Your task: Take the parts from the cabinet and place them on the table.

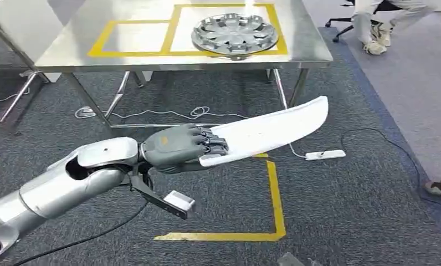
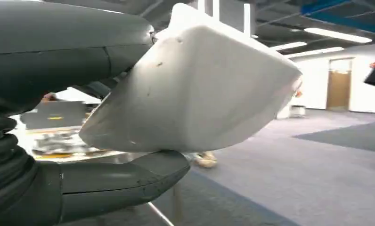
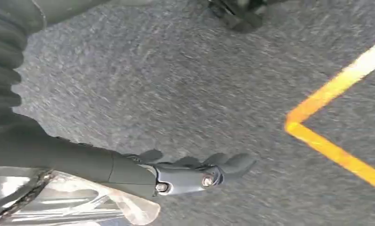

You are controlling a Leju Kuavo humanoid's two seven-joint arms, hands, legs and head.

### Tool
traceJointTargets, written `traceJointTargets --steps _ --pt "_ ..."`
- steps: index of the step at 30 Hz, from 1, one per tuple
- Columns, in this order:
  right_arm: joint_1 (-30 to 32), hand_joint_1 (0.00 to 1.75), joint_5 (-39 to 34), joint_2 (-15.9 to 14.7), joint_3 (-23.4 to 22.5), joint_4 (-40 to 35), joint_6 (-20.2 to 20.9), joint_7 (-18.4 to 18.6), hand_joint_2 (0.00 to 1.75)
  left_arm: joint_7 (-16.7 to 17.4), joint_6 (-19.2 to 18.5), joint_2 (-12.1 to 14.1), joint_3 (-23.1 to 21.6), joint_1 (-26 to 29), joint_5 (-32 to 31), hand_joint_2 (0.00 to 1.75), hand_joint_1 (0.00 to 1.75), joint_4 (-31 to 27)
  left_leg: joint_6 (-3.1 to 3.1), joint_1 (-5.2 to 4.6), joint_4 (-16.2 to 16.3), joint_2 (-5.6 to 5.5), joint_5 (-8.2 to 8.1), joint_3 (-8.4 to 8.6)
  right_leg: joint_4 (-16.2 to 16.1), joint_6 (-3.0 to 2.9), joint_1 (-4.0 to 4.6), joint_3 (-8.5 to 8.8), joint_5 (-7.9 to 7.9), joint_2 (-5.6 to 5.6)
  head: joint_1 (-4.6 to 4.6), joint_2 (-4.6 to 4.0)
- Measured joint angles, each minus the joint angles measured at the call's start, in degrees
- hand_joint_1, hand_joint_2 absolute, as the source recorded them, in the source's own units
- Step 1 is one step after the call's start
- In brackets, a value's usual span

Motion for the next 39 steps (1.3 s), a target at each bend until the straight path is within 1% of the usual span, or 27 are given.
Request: traceJointTargets --steps 1,2,3,4,5,6,7,8,9,10,11,13,14,19,22,24,28,35,39 --pt "0.0 0.0 0.0 0.0 -0.1 0.0 -0.1 0.1 1.75 0.0 0.0 -0.2 -0.1 -0.3 0.0 1.75 1.75 0.1 0.31 0.12 0.0 -0.32 0.09 0.01 3.5 0.01 -0.05 -1.69 -1.73 2.32 0.17 0.02" --pt "0.1 0.0 0.0 0.0 -0.2 0.0 -0.1 0.1 1.75 0.0 0.0 -0.5 -0.1 -0.3 0.0 1.75 1.75 0.2 0.5 0.18 0.0 -0.91 -0.03 0.01 8.4 0.16 -0.06 -4.29 -3.64 3.58 0.48 0.0" --pt "0.2 0.0 -0.1 -0.1 -0.3 0.0 -0.1 0.1 1.75 0.0 0.0 -0.6 -0.2 -0.2 0.0 1.75 1.75 0.2 0.64 0.19 0.0 -1.64 -0.14 0.01 12.8 0.36 -0.09 -6.97 -5.09 4.09 0.54 0.0" --pt "0.3 0.0 -0.1 -0.2 -0.3 0.0 -0.1 0.1 1.75 0.0 0.0 -0.7 -0.4 -0.1 0.0 1.75 1.75 0.3 0.68 0.19 0.0 -2.2 -0.22 0.06 16.0 0.51 -0.1 -9.26 -5.57 4.18 0.54 0.02" --pt "0.3 0.0 -0.1 -0.2 -0.3 0.0 -0.1 0.1 1.75 0.0 -0.1 -0.7 -0.5 -0.1 0.0 1.75 1.75 0.4 0.62 0.19 0.1 -2.62 -0.36 0.17 16.2 0.59 -0.12 -10.26 -4.45 4.18 0.48 0.0" --pt "0.3 0.0 -0.1 -0.2 -0.3 0.0 -0.2 0.1 1.75 0.0 -0.1 -0.7 -0.5 -0.1 0.0 1.75 1.75 0.4 0.47 0.24 0.2 -2.99 -0.55 0.34 14.0 0.68 -0.16 -9.87 -2.16 4.17 0.52 0.0" --pt "0.3 0.0 -0.2 -0.3 -0.4 0.0 -0.2 0.1 1.75 0.0 -0.1 -0.7 -0.5 -0.1 0.0 1.75 1.75 0.5 0.17 0.33 0.3 -3.28 -0.84 0.61 9.5 0.68 -0.25 -8.28 1.08 4.18 0.5 0.0" --pt "0.3 0.0 -0.2 -0.3 -0.4 0.0 -0.2 0.1 1.75 0.0 -0.1 -0.7 -0.4 -0.1 0.0 1.75 1.75 0.5 -0.08 0.44 0.6 -3.42 -1.28 0.92 4.1 0.72 -0.38 -6.09 4.22 4.19 0.5 0.0" --pt "0.3 0.0 -0.2 -0.4 -0.4 0.0 -0.2 0.1 1.75 0.0 -0.1 -0.7 -0.5 -0.1 0.0 1.75 1.75 0.5 -0.44 0.42 0.9 -3.49 -1.75 0.94 0.4 0.76 -0.53 -4.76 5.53 4.5 0.61 0.0" --pt "0.2 0.0 -0.2 -0.4 -0.4 0.1 -0.3 0.1 1.75 0.0 -0.1 -0.7 -0.4 -0.2 0.0 1.75 1.75 0.5 -0.87 0.06 1.8 -3.79 -2.1 0.56 -1.1 0.38 -0.43 -3.16 4.55 5.01 0.81 0.0" --pt "0.2 0.0 -0.2 -0.3 -0.4 0.1 -0.3 0.1 1.75 0.0 -0.1 -0.7 -0.5 -0.2 0.0 1.75 1.75 0.5 -0.87 0.04 1.8 -3.8 -2.08 0.34 -0.9 -0.02 -0.55 -3.4 4.7 4.98 0.74 0.0" --pt "0.4 0.0 -0.2 -0.3 -0.4 0.1 -0.3 0.1 1.75 0.0 -0.1 -0.7 -0.5 -0.1 0.0 1.75 1.75 0.5 -0.25 0.02 1.8 -3.7 -2.01 0.41 -0.9 -0.01 -0.41 -3.48 4.66 5.12 0.63 0.0" --pt "0.5 0.0 -0.3 -0.4 -0.4 0.1 -0.3 0.1 1.75 0.0 -0.1 -0.7 -0.5 -0.1 0.0 1.75 1.75 0.5 -0.2 0.02 1.5 -3.62 -1.98 0.54 -0.9 -0.19 -0.33 -3.46 4.54 5.22 0.61 0.0" --pt "0.4 0.0 -0.3 -0.4 -0.7 0.1 -0.3 0.1 1.75 0.0 -0.1 -0.7 -0.4 -0.2 0.0 1.75 1.75 0.5 -0.23 0.02 1.0 -3.53 -1.98 0.89 -0.9 -0.63 -0.27 -3.39 4.28 5.3 0.65 0.0" --pt "0.5 0.0 -0.3 -0.4 -0.8 0.1 -0.4 0.0 1.75 0.0 -0.1 -0.7 -0.5 -0.2 0.0 1.75 1.75 0.5 -0.38 0.06 0.9 -3.52 -1.98 0.93 -0.9 -0.78 -0.19 -3.37 4.28 5.3 0.65 0.0" --pt "0.6 0.0 -0.6 -0.4 -0.9 0.1 -0.5 -0.1 1.75 0.0 0.0 -0.9 -0.5 -0.2 -0.1 1.75 1.75 0.5 -1.09 0.13 0.9 -3.52 -2.0 0.93 -0.9 -0.8 -0.17 -3.37 4.28 5.29 0.65 0.0" --pt "0.6 0.0 -0.9 -0.4 -1.0 0.2 -0.7 -0.5 1.75 0.0 0.1 -1.1 -0.6 -0.2 -0.3 1.75 1.75 0.5 -1.38 0.13 0.9 -3.52 -2.02 0.93 -0.9 -0.87 -0.18 -3.29 4.27 5.24 0.68 0.0" --pt "0.8 0.0 -0.9 -0.4 -1.3 0.2 -0.7 -0.6 1.75 0.0 0.2 -1.3 -0.6 -0.2 -0.3 1.75 1.75 0.6 -1.37 -0.04 1.0 -3.53 -2.04 0.92 -0.9 -0.84 -0.35 -3.17 4.29 5.19 0.68 0.0" --pt "0.8 0.0 -0.9 -0.4 -1.6 0.2 -0.7 -0.6 1.75 0.1 1.4 -1.3 -0.6 0.0 -0.5 1.75 1.75 0.7 -1.34 -0.09 1.0 -3.53 -2.06 0.92 -1.0 -0.79 -0.4 -3.12 4.32 5.18 0.68 0.0"
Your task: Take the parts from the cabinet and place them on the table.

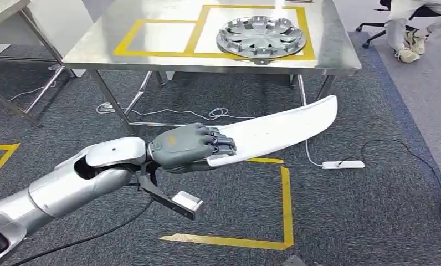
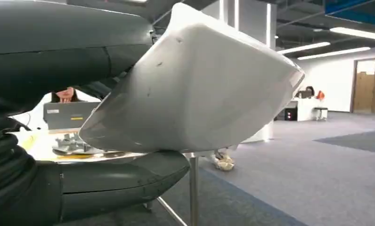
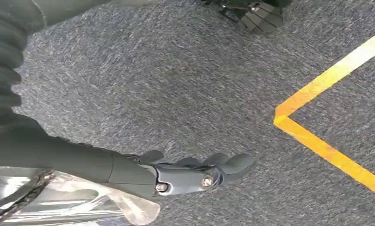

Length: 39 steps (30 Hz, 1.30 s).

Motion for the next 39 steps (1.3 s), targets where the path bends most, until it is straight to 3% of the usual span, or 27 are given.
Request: traceJointTargets --steps 10,36,37,39 --pt "-0.1 0.0 -0.1 0.0 -0.2 0.0 0.1 1.0 1.75 0.2 0.0 1.6 0.2 0.7 0.5 1.75 1.75 0.0 0.01 -0.02 0.0 -0.01 -0.01 0.0 0.0 0.01 -0.02 0.01 0.01 -0.02 0.0 0.0" --pt "0.1 0.0 -0.1 0.0 -0.8 0.0 0.0 0.9 1.75 -0.5 -1.4 1.7 0.3 1.2 0.7 1.75 1.75 0.0 0.01 -0.02 0.0 -0.01 -0.01 0.0 0.0 0.01 -0.02 0.0 0.01 -0.02 0.0 0.0" --pt "0.1 0.0 -0.1 0.0 -0.8 0.0 0.0 0.9 1.75 -0.5 -1.4 1.7 0.3 1.2 0.7 1.75 1.75 0.0 0.42 -0.22 0.6 0.0 -0.33 -0.15 -0.4 0.43 -0.42 0.09 0.19 -0.05 0.02 0.0" --pt "0.1 0.0 -0.1 0.0 -0.8 0.0 0.0 0.8 1.75 -0.5 -1.4 1.8 0.3 1.2 0.7 1.75 1.75 0.1 1.43 -0.41 -0.1 0.05 -0.33 0.01 -0.9 0.81 -0.41 0.41 0.23 -0.07 -0.07 0.0"
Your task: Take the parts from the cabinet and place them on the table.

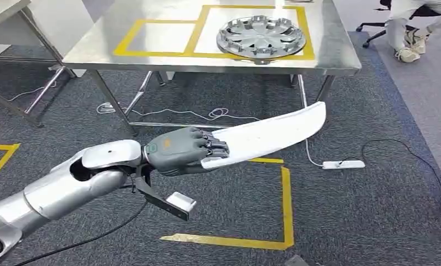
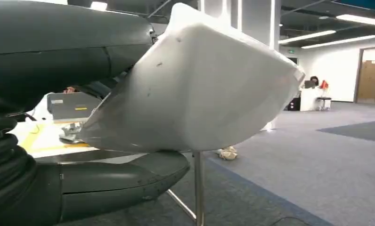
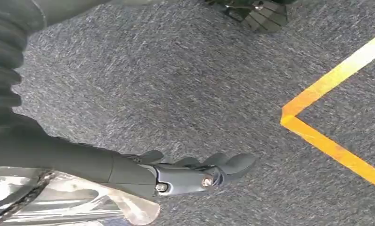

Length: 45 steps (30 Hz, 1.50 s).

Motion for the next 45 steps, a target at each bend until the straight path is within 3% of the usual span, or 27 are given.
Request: traceJointTargets --steps 2,5,7,10,11,12,13,14,17,18,21,22,24,26,28,30,32,33,34,36,38,39,40,41,42,44,45 --pt "-0.1 0.0 0.0 0.0 -0.1 0.0 -0.1 -0.1 1.75 -0.1 0.0 -0.3 0.1 0.1 0.0 1.75 1.75 0.0 0.55 0.6 -3.7 -0.03 0.55 2.85 0.3 0.3 0.42 0.0 -0.16 -0.17 0.4 0.0" --pt "-0.2 0.0 0.0 -0.1 -0.3 0.0 -0.1 0.0 1.75 -0.3 0.0 -0.3 -0.2 -0.1 -0.1 1.75 1.75 0.1 1.02 0.95 -4.2 0.17 0.1 4.09 11.9 0.57 0.28 -6.79 -4.0 -0.21 0.74 -0.02" --pt "0.3 0.0 0.0 -0.1 -0.3 0.0 -0.1 0.0 1.75 -0.3 -0.1 -0.2 -0.3 0.3 -0.2 1.75 1.75 0.2 0.62 1.07 -4.1 0.11 -0.82 5.01 16.3 1.18 -0.1 -10.48 -3.99 -0.33 0.7 -0.02" --pt "0.4 0.0 0.0 -0.3 -0.4 0.0 -0.1 0.0 1.75 -0.4 -0.2 -0.2 -0.5 0.4 -0.2 1.75 1.75 0.2 -0.83 2.01 -2.9 -0.12 -3.01 6.91 5.1 2.39 -0.82 -6.07 4.17 -0.48 0.68 -0.02" --pt "0.5 0.0 0.0 -0.3 -0.5 0.0 -0.1 -0.1 1.75 -0.4 -0.2 -0.2 -0.5 0.4 -0.2 1.75 1.75 0.3 -1.66 2.2 -2.1 -0.06 -4.49 7.2 1.6 3.38 -1.01 -3.93 4.3 -0.1 0.72 -0.02" --pt "0.4 0.0 0.0 0.1 -0.5 0.2 0.0 -0.2 1.75 -0.4 -0.2 -0.1 -0.4 0.2 -0.1 1.75 1.75 0.3 -2.22 1.77 -1.5 -0.21 -5.42 6.66 1.6 3.46 -1.0 -2.99 2.51 0.38 1.95 -0.02" --pt "0.0 0.0 0.0 0.0 -0.5 0.2 -0.1 -0.1 1.75 -0.4 -0.3 -0.1 -0.4 0.2 -0.2 1.75 1.75 0.3 -2.16 1.7 -1.3 -0.24 -5.93 6.62 2.0 1.41 -1.09 -3.23 1.65 0.35 2.01 0.0" --pt "0.3 0.0 0.0 -0.1 -0.7 0.2 -0.1 -0.1 1.75 -0.4 -0.3 -0.1 -0.4 0.2 -0.2 1.75 1.75 0.3 -2.21 1.59 -1.4 -0.29 -6.04 6.99 2.2 0.73 -0.97 -3.31 1.05 0.27 0.6 -0.02" --pt "0.4 0.0 0.0 -0.1 -0.8 0.2 -0.2 -0.2 1.75 -0.5 -0.2 -0.1 -0.4 0.0 -0.2 1.75 1.75 0.3 -2.67 1.9 -0.6 0.64 -6.91 7.92 2.1 -0.99 -0.79 -1.63 -0.73 0.33 0.31 0.0" --pt "0.4 0.0 0.0 -0.1 -0.8 0.2 -0.1 -0.2 1.75 -0.5 -0.1 -0.2 -0.3 -0.1 -0.1 1.75 1.75 0.3 -2.86 1.89 2.5 1.45 -7.41 6.35 1.8 -1.27 -0.74 -0.76 -1.33 0.31 0.0 0.0" --pt "1.0 0.0 0.0 -0.1 -0.9 0.2 -0.1 -0.2 1.75 -0.5 -0.2 -0.2 -0.6 0.4 -0.1 1.75 1.75 0.4 -3.01 1.89 17.2 2.01 -10.66 -4.12 0.6 -1.43 -0.48 2.71 -3.4 0.05 0.02 0.0" --pt "1.3 0.0 0.0 -0.1 -0.9 0.2 -0.1 -0.2 1.75 -0.5 -0.2 -0.2 -0.8 0.5 -0.1 1.75 1.75 0.5 -2.79 1.87 18.9 2.01 -9.33 -6.71 0.3 -1.42 -0.33 4.01 -4.21 0.01 0.0 0.0" --pt "1.6 0.0 0.0 -0.1 -0.9 0.3 -0.1 -0.2 1.75 -0.5 -0.2 -0.1 -0.9 0.7 -0.1 1.75 1.75 0.6 -1.77 1.56 14.0 2.01 -0.9 -8.12 -0.7 -1.33 0.05 7.65 -6.12 0.05 0.02 0.0" --pt "1.5 0.0 0.0 -0.1 -0.9 0.3 -0.1 -0.2 1.75 -0.5 -0.2 0.2 -0.9 0.7 -0.1 1.75 1.75 0.7 0.12 0.72 3.3 2.06 9.32 -7.01 -2.5 -1.4 0.45 11.98 -7.85 -0.03 -0.02 0.0" --pt "1.6 0.0 -0.1 0.0 -1.0 0.7 -0.2 -0.2 1.75 -0.5 -0.2 0.3 -1.3 1.1 0.0 1.75 1.75 1.0 1.36 -0.28 4.5 2.37 8.94 -5.46 -5.6 -0.45 -0.07 14.2 -7.84 0.05 1.27 -0.02" --pt "1.0 0.0 0.0 0.0 -1.0 0.7 -0.1 -0.2 1.75 -0.5 -0.3 0.2 -1.1 0.6 -0.2 1.75 1.75 1.0 2.4 -0.67 2.1 2.2 6.78 -2.83 -7.3 0.14 0.07 17.29 -7.51 -0.55 0.5 -0.02" --pt "0.2 0.0 0.0 0.0 -1.0 0.6 -0.1 -0.2 1.75 -0.5 -0.2 0.0 -0.8 -0.7 -0.2 1.75 1.75 0.9 2.5 0.48 -5.5 2.25 1.69 3.05 -0.5 1.19 0.26 12.93 -4.85 -0.61 0.42 0.0" --pt "-0.1 0.0 -0.1 -0.1 -1.0 0.6 -0.2 -0.2 1.75 -0.5 -0.2 -0.1 -0.8 -0.6 0.0 1.75 1.75 1.0 1.75 0.53 -5.4 2.15 1.51 3.93 4.4 1.19 0.31 9.51 -3.44 -0.58 1.31 -0.02" --pt "-0.1 0.0 0.0 -0.1 -1.1 0.6 -0.1 -0.2 1.75 -0.5 -0.2 -0.2 -0.9 -0.6 0.0 1.75 1.75 1.0 1.93 0.55 -6.2 1.76 0.85 4.98 8.8 1.2 0.32 6.23 -3.67 -0.55 1.31 -0.02" --pt "0.0 0.0 0.0 -0.2 -1.1 0.6 -0.1 -0.2 1.75 -0.5 -0.3 -0.2 -1.2 0.2 -0.2 1.75 1.75 1.1 1.69 0.53 -7.1 1.53 -0.69 8.01 12.3 1.35 0.39 1.02 -8.13 -0.57 1.36 -0.02" --pt "0.5 0.0 0.0 -0.3 -1.1 0.6 -0.1 -0.1 1.75 -0.5 -0.3 -0.2 -1.3 0.4 -0.2 1.75 1.75 1.2 1.45 0.52 -7.7 1.27 -2.63 11.28 10.7 1.56 0.45 -2.03 -12.39 -0.62 1.36 -0.02" --pt "0.7 0.0 -0.1 -0.4 -1.1 0.7 -0.1 -0.1 1.75 -0.5 -0.3 -0.2 -1.3 0.4 -0.2 1.75 1.75 1.2 1.27 0.48 -7.9 1.22 -3.79 13.05 8.0 1.48 0.52 -2.89 -12.62 -0.63 1.4 -0.02" --pt "0.8 0.0 0.0 -0.4 -1.1 0.7 -0.1 -0.1 1.75 -0.5 -0.3 -0.2 -1.3 0.4 -0.2 1.75 1.75 1.2 1.12 0.4 -7.9 1.23 -4.97 14.81 4.2 1.11 0.68 -3.17 -10.06 -0.62 1.36 -0.02" --pt "0.9 0.0 0.0 -0.5 -1.1 0.7 -0.1 -0.1 1.75 -0.5 -0.3 -0.2 -1.4 0.4 -0.2 1.75 1.75 1.2 0.98 0.31 -8.0 1.29 -6.19 16.57 -0.3 0.36 0.99 -3.17 -3.72 -0.62 1.4 -0.02" --pt "1.2 0.0 -0.1 -0.5 -1.1 0.8 -0.1 -0.1 1.75 -0.5 -0.3 -0.2 -1.5 0.4 -0.2 1.75 1.75 1.3 0.89 0.54 -8.3 1.3 -7.35 17.61 -2.2 -0.8 1.29 -2.24 6.76 -0.21 1.31 -0.02" --pt "0.8 0.0 -0.1 -0.7 -1.1 0.7 -0.1 -0.2 1.75 -0.5 -0.4 -0.4 -1.5 0.1 -0.2 1.75 1.75 1.4 -0.28 0.74 -8.3 0.94 -8.61 18.58 -1.7 -1.11 1.71 -1.41 4.61 -0.19 1.11 -0.02" --pt "0.7 0.0 -0.1 -0.7 -1.1 0.6 -0.1 -0.1 1.75 -0.5 -0.3 -0.5 -1.3 0.0 -0.2 1.75 1.75 1.3 -0.67 0.68 -8.2 1.06 -8.09 19.44 -1.8 -1.89 1.91 -1.2 4.28 -0.03 1.16 -0.02"
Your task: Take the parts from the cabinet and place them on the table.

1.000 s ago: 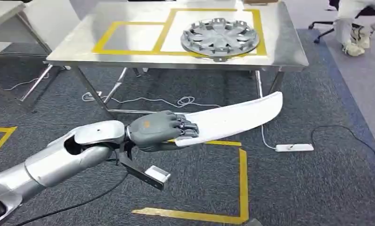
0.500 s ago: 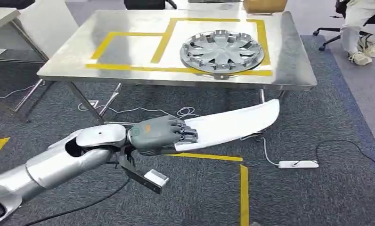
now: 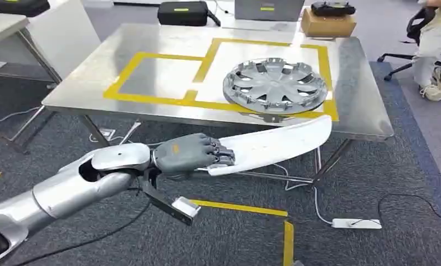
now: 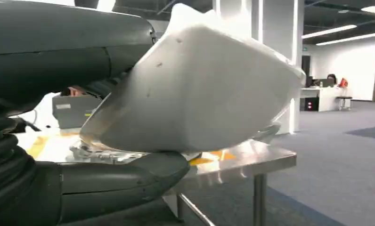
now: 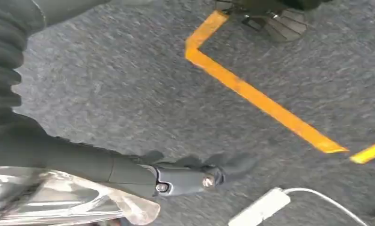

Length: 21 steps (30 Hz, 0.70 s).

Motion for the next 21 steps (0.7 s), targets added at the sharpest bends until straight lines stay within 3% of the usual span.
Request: traceJointTargets --steps 1,2,3,4,6,7,8,9,10,11,12,13,14,16,17,18,19,21 --pt "-0.4 0.0 0.0 0.0 0.0 -0.1 0.0 0.0 1.75 0.0 0.1 -0.2 0.4 -0.3 0.1 1.75 1.75 -0.1 -0.2 -0.04 1.1 0.0 0.8 -0.76 -0.2 -0.45 -0.19 0.42 -0.35 -0.07 -0.04 0.0" --pt "-0.7 0.0 0.0 0.2 0.0 -0.1 0.0 0.0 1.75 0.1 0.2 -0.2 0.6 -0.6 0.1 1.75 1.75 -0.2 -0.37 -0.23 3.4 0.12 1.09 -1.79 -0.7 -0.52 -0.87 1.14 -0.38 -0.04 0.02 0.0" --pt "-0.8 0.0 0.0 0.2 0.0 -0.1 0.0 -0.1 1.75 0.3 0.2 -0.2 0.7 -0.8 0.1 1.75 1.75 -0.2 -0.59 -0.23 7.6 0.46 1.86 -4.05 -0.9 -0.82 -1.09 1.61 -0.74 -0.15 -0.15 0.0" --pt "-0.8 0.0 0.0 0.1 -0.1 -0.1 -0.1 0.0 1.75 0.4 0.4 -0.2 0.7 -0.9 0.0 1.75 1.75 -0.2 -0.91 0.06 12.4 0.55 1.29 -7.27 -1.0 -0.95 -1.27 1.87 -1.1 -0.15 -0.5 0.0" --pt "-0.7 0.0 0.0 0.2 -0.1 -0.1 0.0 0.0 1.75 0.6 0.8 -0.2 0.7 -0.4 -0.4 1.75 1.75 -0.1 -1.8 0.81 19.2 0.58 -2.84 -13.32 -1.0 -0.68 -1.58 2.6 -2.08 -0.18 -0.39 0.0" --pt "-0.6 0.0 0.0 0.2 -0.1 -0.1 0.0 0.0 1.75 0.6 1.0 -0.2 0.7 -0.1 -0.5 1.75 1.75 -0.1 -2.37 1.12 20.8 0.6 -5.43 -15.88 -1.0 -0.26 -1.84 3.06 -2.73 -0.15 -0.5 0.0" --pt "-0.4 0.0 0.1 0.2 -0.1 -0.1 0.0 0.0 1.75 0.6 1.2 -0.1 0.7 0.2 -0.5 1.75 1.75 -0.1 -2.79 1.4 20.6 0.63 -6.38 -17.6 -0.9 0.16 -2.13 3.68 -3.32 -0.05 -0.46 0.0" --pt "-0.3 0.0 0.1 0.2 -0.1 -0.1 0.0 0.0 1.75 0.6 1.2 -0.1 0.7 0.3 -0.6 1.75 1.75 0.0 -3.11 1.69 18.7 0.68 -5.12 -18.48 -0.8 0.4 -2.45 4.43 -3.92 -0.01 -0.5 0.0" --pt "-0.3 0.0 0.1 0.2 -0.1 -0.1 0.0 0.0 1.75 0.6 1.3 0.0 0.7 0.3 -0.7 1.75 1.75 0.1 -3.53 2.01 15.2 0.81 -1.78 -18.55 -0.7 0.67 -2.72 5.22 -4.59 0.03 -0.46 0.0" --pt "-0.3 0.0 0.1 0.2 -0.1 -0.1 0.0 0.0 1.75 0.6 1.4 0.1 0.7 0.4 -0.8 1.75 1.75 0.1 -3.85 2.33 10.9 1.04 2.96 -18.36 -0.7 1.0 -2.94 5.92 -5.2 0.03 -0.48 0.0" --pt "-0.2 0.0 0.1 0.1 -0.1 -0.1 0.0 0.0 1.75 0.6 1.4 0.2 0.7 0.5 -0.8 1.75 1.75 0.2 -4.18 2.69 6.7 1.41 9.09 -18.42 -0.7 1.47 -2.91 5.22 -5.68 0.01 -0.5 0.0" --pt "-0.2 0.0 0.1 0.2 -0.1 0.1 0.0 0.0 1.75 0.6 1.7 0.3 0.6 0.9 -0.9 1.75 1.75 0.4 -4.17 2.32 6.5 1.73 9.49 -19.54 -0.2 1.92 -3.01 6.47 -6.04 0.1 -0.39 0.0" --pt "-0.5 0.0 0.1 0.2 -0.1 0.1 -0.1 0.0 1.75 0.6 1.7 0.4 0.4 1.1 -1.1 1.75 1.75 0.5 -3.16 1.96 6.4 1.55 9.89 -19.53 -0.6 2.58 -2.88 5.86 -5.99 0.09 -0.74 0.0" --pt "-0.1 0.0 0.2 0.2 -0.1 0.1 -0.1 0.1 1.75 0.6 1.8 0.5 0.5 1.2 -1.0 1.75 1.75 0.5 -2.35 1.7 7.2 1.39 10.09 -20.3 -1.0 3.38 -3.05 5.69 -5.94 -0.13 -0.87 0.0" --pt "-0.2 0.0 0.2 0.2 -0.1 0.0 -0.1 0.1 1.75 0.7 1.8 0.5 0.7 1.1 -1.0 1.75 1.75 0.4 -1.95 1.75 6.8 1.18 9.94 -19.88 -1.1 3.96 -3.1 6.13 -6.48 -0.23 -0.83 0.0" --pt "-0.4 0.0 0.2 0.2 -0.1 0.0 -0.1 0.0 1.75 0.7 1.9 0.4 1.1 1.1 -1.0 1.75 1.75 0.4 -1.4 1.89 6.5 1.23 9.78 -19.18 0.0 3.93 -3.17 5.55 -7.38 -0.6 -0.7 0.0" --pt "-0.7 0.0 0.2 0.2 -0.1 0.0 -0.2 0.0 1.75 0.7 1.9 0.4 1.2 0.8 -1.0 1.75 1.75 0.4 -0.85 1.8 6.4 1.28 9.43 -18.86 3.4 3.6 -3.03 3.81 -8.54 -0.73 -0.44 0.0" --pt "-0.9 0.0 0.2 0.2 -0.1 0.0 -0.2 0.0 1.75 0.7 1.9 0.2 1.1 0.8 -1.0 1.75 1.75 0.4 -0.02 1.29 6.5 1.26 8.89 -18.56 14.2 3.28 -2.65 -2.73 -11.9 -0.75 -0.33 0.0"
